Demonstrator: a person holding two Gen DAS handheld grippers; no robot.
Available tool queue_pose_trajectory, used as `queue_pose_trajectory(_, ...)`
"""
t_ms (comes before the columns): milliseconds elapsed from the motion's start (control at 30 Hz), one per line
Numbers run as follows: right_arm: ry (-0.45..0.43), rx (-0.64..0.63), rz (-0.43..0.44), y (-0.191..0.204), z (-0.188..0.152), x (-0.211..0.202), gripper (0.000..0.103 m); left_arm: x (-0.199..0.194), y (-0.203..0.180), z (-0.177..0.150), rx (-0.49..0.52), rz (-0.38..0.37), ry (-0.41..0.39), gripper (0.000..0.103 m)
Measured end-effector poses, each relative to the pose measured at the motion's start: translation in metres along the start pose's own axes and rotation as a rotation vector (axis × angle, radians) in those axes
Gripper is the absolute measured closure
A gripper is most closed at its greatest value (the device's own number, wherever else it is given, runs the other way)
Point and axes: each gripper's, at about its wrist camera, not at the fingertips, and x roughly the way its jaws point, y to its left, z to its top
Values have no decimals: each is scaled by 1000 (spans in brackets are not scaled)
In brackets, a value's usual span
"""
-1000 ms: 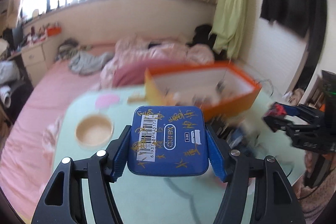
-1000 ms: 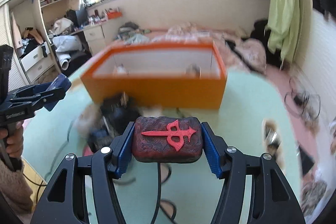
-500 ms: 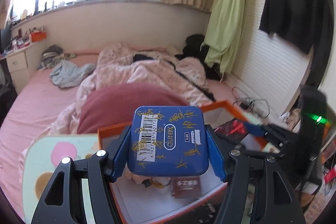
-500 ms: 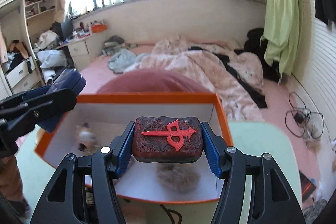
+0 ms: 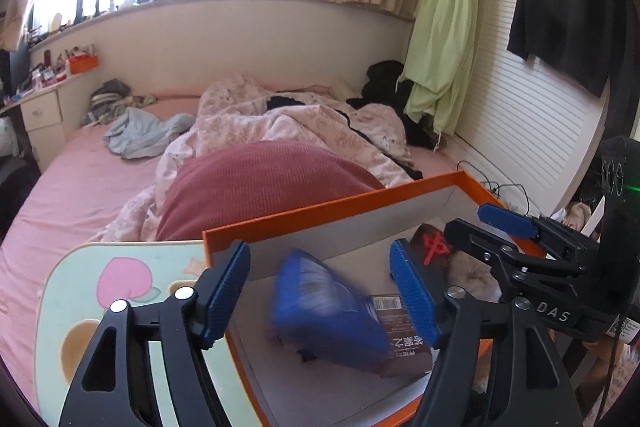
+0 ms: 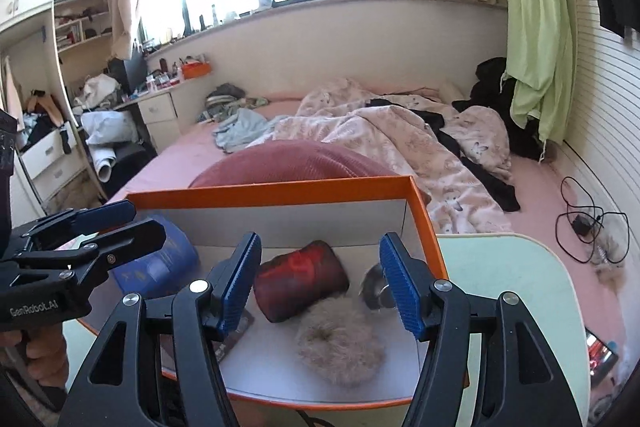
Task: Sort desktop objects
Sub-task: 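Carry the blue tin into the box with the left gripper while the right drops the pouch in, then reach the left gripper to the white fluffy plush and the right to the clear plastic bag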
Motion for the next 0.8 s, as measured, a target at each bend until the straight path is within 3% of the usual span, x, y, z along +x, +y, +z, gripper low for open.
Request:
queue_pose_trajectory(67,-19,22,32,0,-1,-4,34,-4,3,0,-12,-7,-12,29)
queue_pose_trajectory(233,-76,94,91,-4,-1,-19,33,-25,9,3,-40,-34,-66,28)
queue_pose_trajectory(400,-129,105,66,-7,2,-49,33,-64,9,7,-28,-48,-157,18)
queue_pose_trajectory(600,-10,37,84,3,-18,-56,33,-84,14,-17,-14,-41,-158,12)
queue_pose_trajectory(800,-17,-113,42,25,-44,-73,33,-96,24,-44,-15,-74,-105,12)
